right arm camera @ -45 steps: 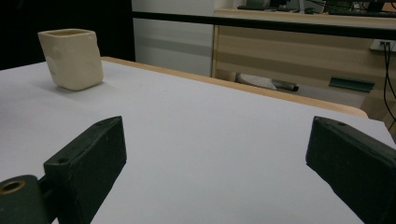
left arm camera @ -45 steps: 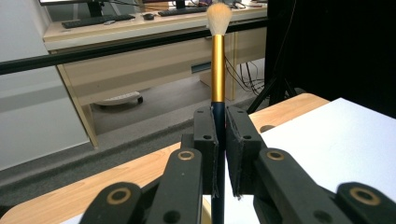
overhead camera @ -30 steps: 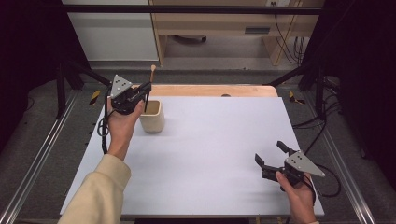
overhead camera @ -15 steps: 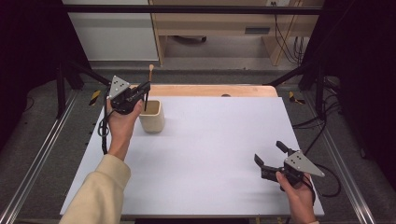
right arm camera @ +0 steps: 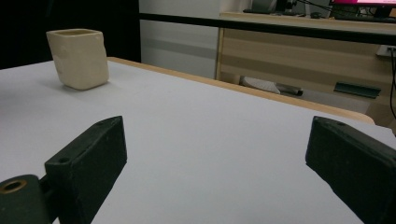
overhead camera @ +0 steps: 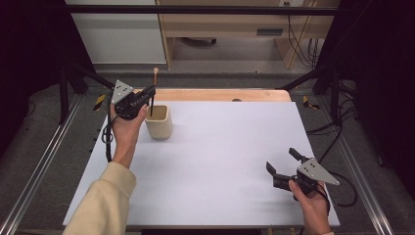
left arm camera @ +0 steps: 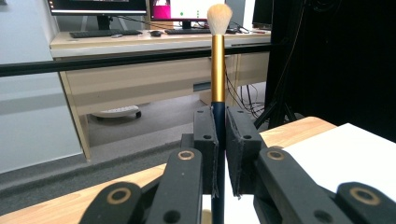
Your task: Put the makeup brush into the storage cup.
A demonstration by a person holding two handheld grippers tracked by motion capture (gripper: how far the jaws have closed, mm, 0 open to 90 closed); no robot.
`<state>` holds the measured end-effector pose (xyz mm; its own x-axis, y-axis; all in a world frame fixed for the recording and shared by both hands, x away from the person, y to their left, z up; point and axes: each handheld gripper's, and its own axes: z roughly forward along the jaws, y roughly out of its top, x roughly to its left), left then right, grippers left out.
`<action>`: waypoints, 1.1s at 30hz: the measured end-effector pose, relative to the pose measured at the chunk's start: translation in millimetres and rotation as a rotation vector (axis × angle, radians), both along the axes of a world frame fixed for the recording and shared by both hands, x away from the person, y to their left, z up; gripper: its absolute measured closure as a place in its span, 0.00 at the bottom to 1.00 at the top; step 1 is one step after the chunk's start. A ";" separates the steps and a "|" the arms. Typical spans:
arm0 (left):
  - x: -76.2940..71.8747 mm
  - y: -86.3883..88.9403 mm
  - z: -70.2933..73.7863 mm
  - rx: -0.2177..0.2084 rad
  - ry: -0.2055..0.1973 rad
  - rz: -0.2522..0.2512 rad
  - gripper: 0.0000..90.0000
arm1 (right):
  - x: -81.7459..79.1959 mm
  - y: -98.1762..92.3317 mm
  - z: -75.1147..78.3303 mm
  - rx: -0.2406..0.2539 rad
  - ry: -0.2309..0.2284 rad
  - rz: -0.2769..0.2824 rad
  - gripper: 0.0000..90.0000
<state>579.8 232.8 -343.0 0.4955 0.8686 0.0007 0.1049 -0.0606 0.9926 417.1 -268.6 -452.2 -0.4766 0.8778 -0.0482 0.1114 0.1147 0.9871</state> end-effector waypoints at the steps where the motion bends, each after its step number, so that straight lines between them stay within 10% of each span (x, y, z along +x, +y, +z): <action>1: 0.3 -0.5 -0.9 -0.001 0.001 -0.001 0.92 | 0.1 0.1 -0.1 -0.001 0.001 0.000 0.06; 33: 7.3 -0.2 -20.2 -0.011 0.011 0.005 0.92 | 0.3 0.6 -0.7 -0.008 0.006 0.001 0.06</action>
<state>587.1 232.6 -363.3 0.4908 0.8712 -0.0140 0.1159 -0.0494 0.9920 417.4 -268.0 -452.8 -0.4775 0.8771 -0.0525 0.1174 0.1229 0.9854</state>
